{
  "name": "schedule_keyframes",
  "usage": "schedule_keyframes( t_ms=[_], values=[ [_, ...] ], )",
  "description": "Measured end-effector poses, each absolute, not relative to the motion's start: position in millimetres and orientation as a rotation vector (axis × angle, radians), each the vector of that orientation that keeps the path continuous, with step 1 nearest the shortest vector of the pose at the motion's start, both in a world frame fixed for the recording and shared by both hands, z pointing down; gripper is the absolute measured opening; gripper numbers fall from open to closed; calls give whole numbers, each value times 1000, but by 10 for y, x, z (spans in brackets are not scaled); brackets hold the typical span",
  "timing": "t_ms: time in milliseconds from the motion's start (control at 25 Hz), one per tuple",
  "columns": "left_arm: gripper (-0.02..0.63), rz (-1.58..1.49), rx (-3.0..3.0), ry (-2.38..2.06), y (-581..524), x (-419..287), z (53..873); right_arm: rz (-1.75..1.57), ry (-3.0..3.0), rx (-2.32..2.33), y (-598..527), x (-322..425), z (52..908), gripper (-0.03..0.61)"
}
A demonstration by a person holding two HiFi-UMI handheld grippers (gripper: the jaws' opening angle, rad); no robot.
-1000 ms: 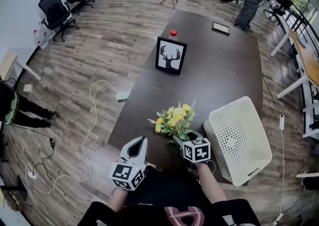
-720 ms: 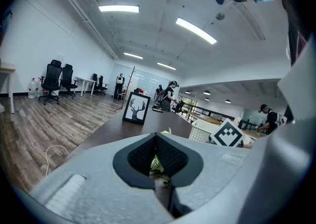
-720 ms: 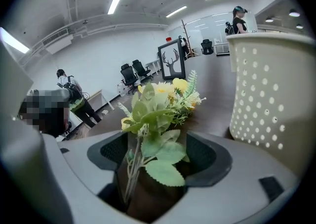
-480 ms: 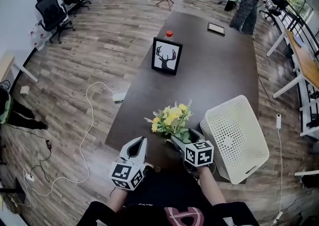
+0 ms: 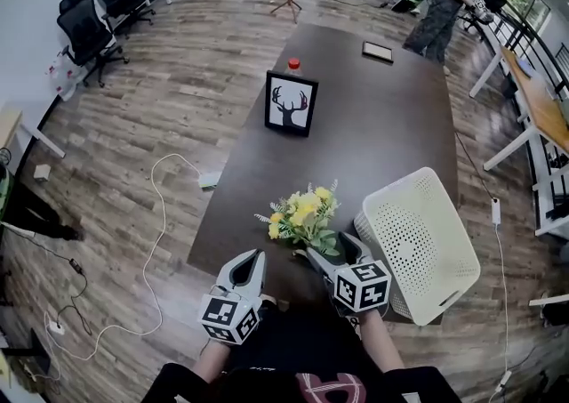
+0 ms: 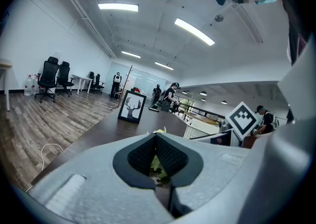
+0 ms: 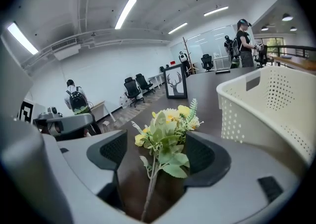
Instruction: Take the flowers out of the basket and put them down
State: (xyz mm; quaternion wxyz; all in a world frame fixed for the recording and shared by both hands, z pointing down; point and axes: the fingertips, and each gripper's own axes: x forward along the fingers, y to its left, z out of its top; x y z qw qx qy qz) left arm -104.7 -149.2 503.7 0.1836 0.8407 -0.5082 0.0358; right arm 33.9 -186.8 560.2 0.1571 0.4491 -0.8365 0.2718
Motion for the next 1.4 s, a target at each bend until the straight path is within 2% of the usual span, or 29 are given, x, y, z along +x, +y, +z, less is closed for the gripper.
schedule_keyframes(
  t_ms=[160, 360, 600, 1400],
  values=[
    [7, 102, 2383, -1415, -1490, -1030, 5031, 764, -2415, 1326, -1802, 349, 5477, 371],
    [6, 102, 2406, -1387, -1483, -991, 5017, 756, -2425, 1381, -1703, 379, 5386, 321],
    [8, 99, 2420, -1355, -1473, -942, 5010, 764, -2406, 1429, -1623, 431, 5352, 308],
    [8, 86, 2480, -1265, -1473, -749, 4996, 630, -2388, 1503, -1444, 368, 5251, 158]
  ],
)
